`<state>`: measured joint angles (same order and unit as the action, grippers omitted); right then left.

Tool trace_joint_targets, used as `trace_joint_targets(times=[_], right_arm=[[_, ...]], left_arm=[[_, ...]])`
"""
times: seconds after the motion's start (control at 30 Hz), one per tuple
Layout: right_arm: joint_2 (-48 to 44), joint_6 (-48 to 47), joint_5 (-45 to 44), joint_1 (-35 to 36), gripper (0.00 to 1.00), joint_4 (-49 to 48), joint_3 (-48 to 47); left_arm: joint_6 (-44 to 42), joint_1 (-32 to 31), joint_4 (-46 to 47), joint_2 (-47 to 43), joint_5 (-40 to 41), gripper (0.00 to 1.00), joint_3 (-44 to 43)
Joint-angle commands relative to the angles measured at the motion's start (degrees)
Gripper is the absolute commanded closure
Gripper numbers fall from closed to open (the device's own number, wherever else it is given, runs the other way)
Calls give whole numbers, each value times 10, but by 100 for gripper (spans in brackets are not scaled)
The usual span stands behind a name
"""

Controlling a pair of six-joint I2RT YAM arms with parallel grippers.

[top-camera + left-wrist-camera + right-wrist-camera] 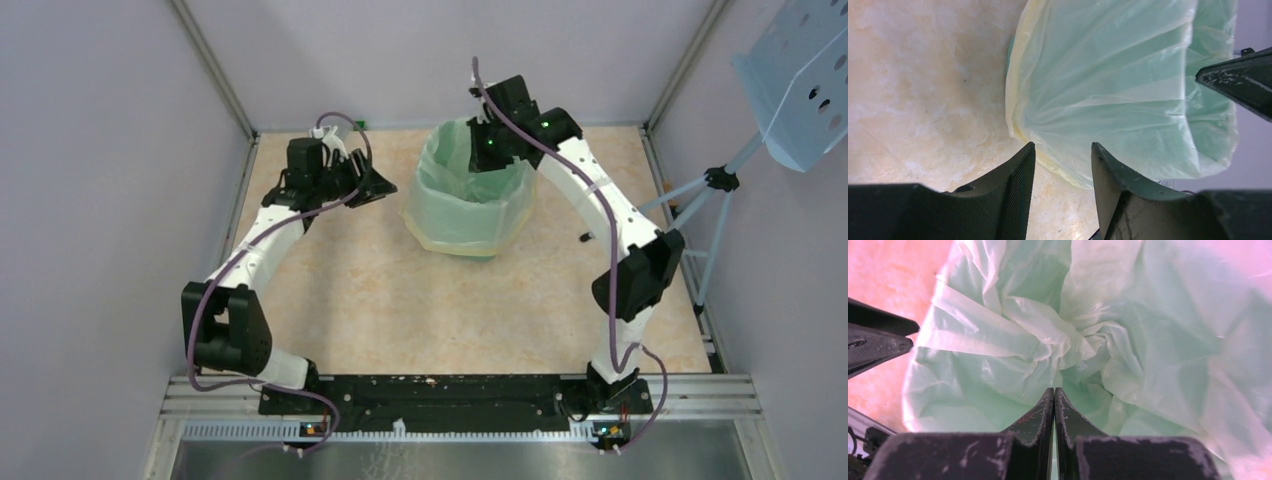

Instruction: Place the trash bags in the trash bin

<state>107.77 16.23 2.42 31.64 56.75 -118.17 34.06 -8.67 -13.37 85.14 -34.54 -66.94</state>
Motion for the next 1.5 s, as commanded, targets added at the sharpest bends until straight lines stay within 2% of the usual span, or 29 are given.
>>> trace_joint_targets(times=[0.0, 0.2, 0.3, 0.37, 0.43, 0.5, 0.53, 0.57, 0.6, 0.8, 0.9, 1.0, 1.1, 1.23, 1.33, 1.47], right_arm=[[-83, -14, -18, -12, 97, -63, 19], [-198, -4, -20, -18, 94, -161, 125], [-298, -8, -21, -17, 94, -269, 254], [-367, -3, -49, -18, 87, -323, 339], [-429, 3, -89, -18, 68, -356, 414], [-486, 8, -130, -18, 37, -379, 486], [-514, 10, -147, -18, 26, -394, 528], [-543, 2, -151, -18, 20, -414, 570], [-577, -10, -151, -18, 19, -439, 618], [-786, -9, -235, -18, 18, -552, 854], [-870, 2, -280, -19, 17, -555, 941], [-906, 28, -324, -18, 17, -548, 991], [-893, -4, -350, -18, 16, -562, 1017], [-864, -42, -388, -47, 16, -692, 1077], [-808, -78, -295, -122, 15, -848, 1135], [-697, -135, -223, -190, 15, -923, 1122]], left_arm=[[-5, 1, 21, -56, 11, 49, 3], [22, 0, 43, -105, 14, 47, 19], [21, -3, 46, -131, 24, 46, 29], [18, -6, 45, -151, 32, 45, 41], [15, -9, 44, -175, 44, 44, 60], [14, -11, 45, -202, 58, 39, 83], [17, -12, 44, -214, 68, 29, 96], [23, -14, 43, -228, 82, 7, 110], [28, -15, 41, -238, 94, 2, 125], [0, -17, 15, -278, 134, 1, 191], [-25, -18, 8, -302, 202, 1, 223], [-37, -18, 4, -306, 271, 1, 252], [-30, -18, 35, -307, 314, 1, 291], [-14, -17, 134, -306, 374, 1, 353], [-23, -17, 201, -278, 404, 1, 384], [-57, -17, 249, -229, 420, 1, 386]])
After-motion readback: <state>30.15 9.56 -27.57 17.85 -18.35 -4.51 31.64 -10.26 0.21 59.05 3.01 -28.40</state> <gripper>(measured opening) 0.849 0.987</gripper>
